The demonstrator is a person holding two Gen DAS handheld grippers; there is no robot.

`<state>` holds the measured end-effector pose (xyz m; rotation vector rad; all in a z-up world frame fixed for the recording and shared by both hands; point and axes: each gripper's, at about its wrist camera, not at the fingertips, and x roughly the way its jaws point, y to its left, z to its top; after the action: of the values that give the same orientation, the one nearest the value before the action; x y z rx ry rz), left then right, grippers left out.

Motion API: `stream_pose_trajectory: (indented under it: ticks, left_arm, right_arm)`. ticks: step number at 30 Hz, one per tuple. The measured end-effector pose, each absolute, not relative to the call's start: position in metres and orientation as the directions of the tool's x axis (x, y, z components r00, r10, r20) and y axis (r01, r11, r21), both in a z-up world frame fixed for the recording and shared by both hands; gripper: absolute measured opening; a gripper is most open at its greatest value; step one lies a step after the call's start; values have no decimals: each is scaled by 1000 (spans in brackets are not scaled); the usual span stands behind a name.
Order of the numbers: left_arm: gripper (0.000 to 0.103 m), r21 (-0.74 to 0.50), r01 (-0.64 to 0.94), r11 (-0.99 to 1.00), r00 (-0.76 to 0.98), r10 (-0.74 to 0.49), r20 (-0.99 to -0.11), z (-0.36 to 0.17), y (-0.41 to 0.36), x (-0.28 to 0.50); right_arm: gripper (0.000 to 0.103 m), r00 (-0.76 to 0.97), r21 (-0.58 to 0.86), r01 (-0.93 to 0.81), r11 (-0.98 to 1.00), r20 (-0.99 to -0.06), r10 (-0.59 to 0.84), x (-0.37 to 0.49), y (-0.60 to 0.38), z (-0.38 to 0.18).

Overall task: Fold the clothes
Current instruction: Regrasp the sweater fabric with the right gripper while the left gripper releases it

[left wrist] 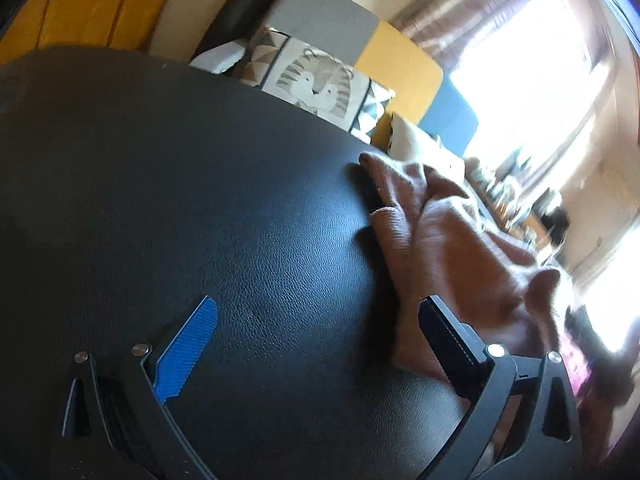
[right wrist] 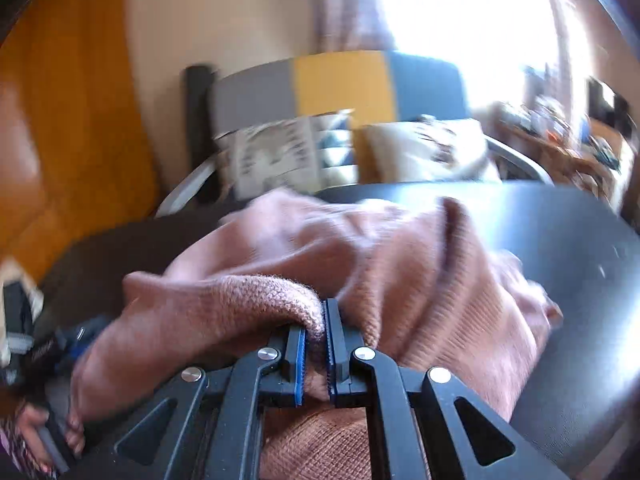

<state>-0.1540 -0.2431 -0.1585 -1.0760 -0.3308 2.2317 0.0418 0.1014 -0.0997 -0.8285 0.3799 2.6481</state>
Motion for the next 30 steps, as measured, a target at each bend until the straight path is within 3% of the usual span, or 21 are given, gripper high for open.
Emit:
stream_pose_trajectory:
  ticks: [4,8,13,16,20,27,30]
  left_arm:
    - [102,-303,-571,-763,-457,602,-654,-140,-211,-137]
    - [102,-40,-764,-644,-450,576,-682,-128,-167,-98]
    - [102,394,-845,-361,-533,616,-579,-129,-141,-18]
    - [102,542,-808,-232,-549,631,-548,-140,-139,7]
    - [102,659,-711,-245,-663,546,-513,-153,-124,-2]
    - [102,696,-663,-276,-682,606,-409,-150,-103,-6]
    - [92,564,-745,-355,-638,627,-448,-141,-102,-23]
  right_arm:
    - [6,-753,201,-480,-854,-593,284,49,134,-113]
    - [6,-737,303,-521,-798,-631,241,65,163,-140]
    - [5,-769,436,-504,-746,-619,158,80,184,-165]
    - [5,-775,449,-491,-747,-616,139,80,186,-164]
    - [5,-796,500,-479,-721,-595,116,83,187,-168]
    - [5,-809,515,-474,-714,-576,121,81,178,-174]
    - [6,-811,510,-471,-720,-572,125,80,176,-175]
